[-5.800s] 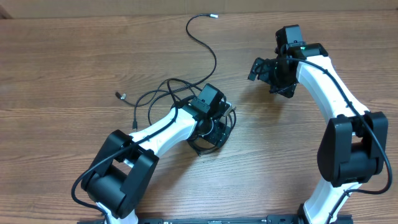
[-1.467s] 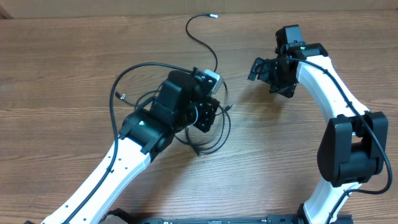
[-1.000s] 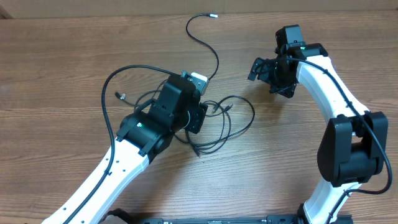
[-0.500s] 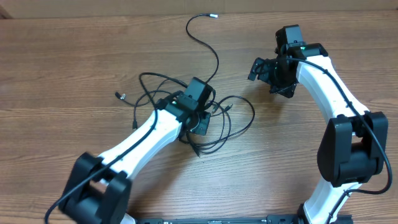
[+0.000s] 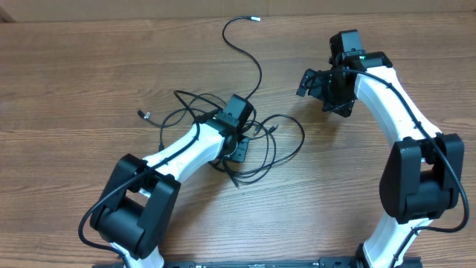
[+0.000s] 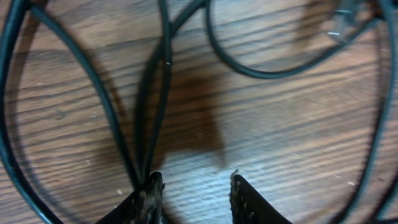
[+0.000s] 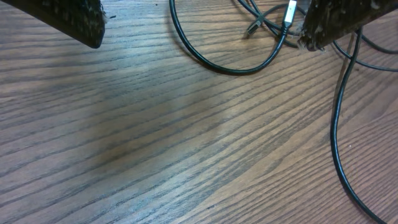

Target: Untangle cables

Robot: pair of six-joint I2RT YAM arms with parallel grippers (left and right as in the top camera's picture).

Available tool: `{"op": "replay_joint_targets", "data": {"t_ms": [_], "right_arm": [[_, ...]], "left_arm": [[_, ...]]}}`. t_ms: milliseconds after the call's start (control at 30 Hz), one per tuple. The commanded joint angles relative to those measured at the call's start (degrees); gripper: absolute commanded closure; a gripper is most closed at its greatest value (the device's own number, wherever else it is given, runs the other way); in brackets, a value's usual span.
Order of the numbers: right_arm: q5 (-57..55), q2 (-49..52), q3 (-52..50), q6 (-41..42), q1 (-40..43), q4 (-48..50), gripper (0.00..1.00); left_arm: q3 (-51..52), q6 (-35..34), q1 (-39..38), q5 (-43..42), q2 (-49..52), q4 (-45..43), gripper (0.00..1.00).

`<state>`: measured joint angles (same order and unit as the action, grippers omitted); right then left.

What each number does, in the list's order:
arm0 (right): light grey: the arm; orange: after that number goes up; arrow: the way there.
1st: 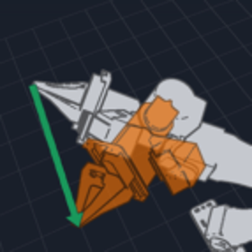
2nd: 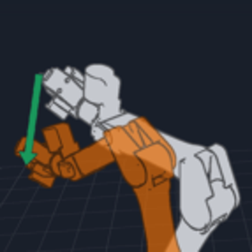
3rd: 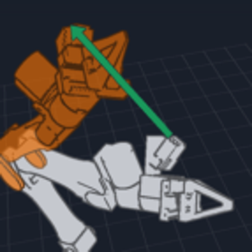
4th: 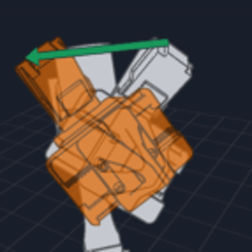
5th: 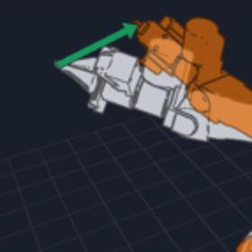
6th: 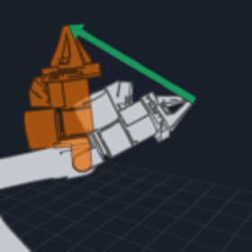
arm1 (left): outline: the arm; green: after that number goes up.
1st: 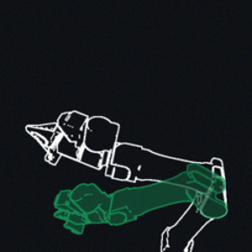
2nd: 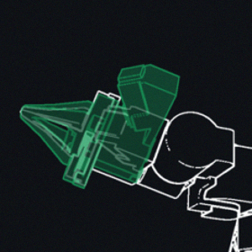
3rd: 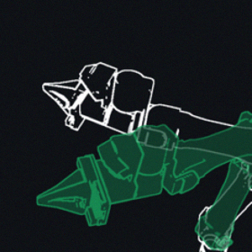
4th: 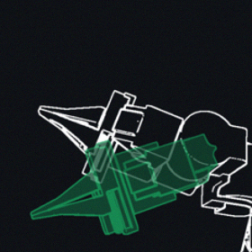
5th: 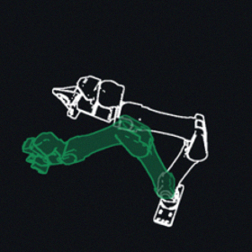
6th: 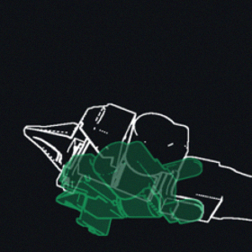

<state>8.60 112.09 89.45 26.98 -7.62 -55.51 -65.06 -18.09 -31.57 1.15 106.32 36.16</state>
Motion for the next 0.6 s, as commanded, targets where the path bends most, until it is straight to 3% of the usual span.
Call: {"op": "replay_joint_targets", "data": {"t_ms": [0,567], "right_arm": [[0.0,-0.2,-0.15,-0.02,-0.13,0.17,0.0],[0.0,-0.2,-0.13,-0.02,-0.13,0.2,0.0]], "left_arm": [[-0.68,-0.81,1.46,0.74,1.27,-0.28,0.61],[-9.4,1.81,2.95,-1.6,1.03,1.81,0.58]]}}
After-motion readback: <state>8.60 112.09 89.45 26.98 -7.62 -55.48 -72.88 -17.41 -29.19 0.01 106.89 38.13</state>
